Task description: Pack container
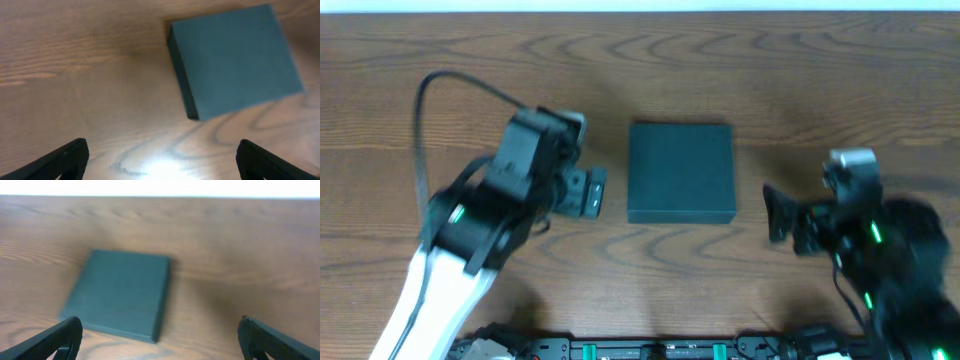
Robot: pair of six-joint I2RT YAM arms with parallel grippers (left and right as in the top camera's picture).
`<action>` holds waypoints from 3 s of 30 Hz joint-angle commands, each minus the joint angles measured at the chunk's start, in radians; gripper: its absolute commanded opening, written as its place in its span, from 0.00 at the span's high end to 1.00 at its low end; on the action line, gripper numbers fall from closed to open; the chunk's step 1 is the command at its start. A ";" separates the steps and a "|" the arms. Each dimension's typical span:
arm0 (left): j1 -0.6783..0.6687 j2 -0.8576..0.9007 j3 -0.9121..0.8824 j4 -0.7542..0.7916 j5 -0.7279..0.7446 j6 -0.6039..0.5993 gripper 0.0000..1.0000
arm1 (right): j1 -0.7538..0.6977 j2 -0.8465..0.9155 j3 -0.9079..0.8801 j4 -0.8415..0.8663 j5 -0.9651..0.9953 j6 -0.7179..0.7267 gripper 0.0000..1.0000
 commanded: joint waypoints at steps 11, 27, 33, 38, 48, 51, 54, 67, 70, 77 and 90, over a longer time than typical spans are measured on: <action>-0.010 -0.428 -0.014 -0.195 -0.181 -0.021 0.05 | 0.051 -0.270 0.011 -0.016 -0.171 0.021 0.01; -0.010 -0.479 -0.014 -0.395 -0.173 -0.022 0.05 | 0.051 -0.270 0.011 -0.106 -0.251 0.251 0.01; -0.010 -0.479 -0.014 -0.395 -0.173 -0.022 0.05 | 0.051 -0.270 0.010 -0.146 -0.098 0.182 0.01; -0.010 -0.479 -0.014 -0.395 -0.173 -0.022 0.05 | 0.051 -0.270 -0.013 -0.220 0.099 0.102 0.01; -0.010 -0.479 -0.014 -0.395 -0.173 -0.022 0.05 | 0.040 -0.457 -0.264 -0.145 0.162 0.080 0.01; -0.010 -0.479 -0.014 -0.395 -0.173 -0.022 0.05 | 0.032 -0.559 -0.365 -0.139 0.163 0.080 0.01; -0.010 -0.479 -0.014 -0.395 -0.173 -0.022 0.05 | 0.010 -0.625 -0.447 -0.139 0.162 0.080 0.01; -0.010 -0.479 -0.014 -0.395 -0.173 -0.022 0.05 | -0.023 -0.638 -0.643 -0.163 0.151 0.080 0.01; -0.010 -0.479 -0.014 -0.395 -0.173 -0.022 0.05 | -0.023 -0.638 -0.644 -0.190 0.130 0.080 0.01; -0.010 -0.479 -0.014 -0.395 -0.173 -0.022 0.05 | -0.008 -0.638 -0.647 -0.192 0.128 0.008 0.01; -0.010 -0.479 -0.014 -0.395 -0.173 -0.022 0.05 | -0.004 -0.637 -0.647 -0.188 0.128 0.009 0.01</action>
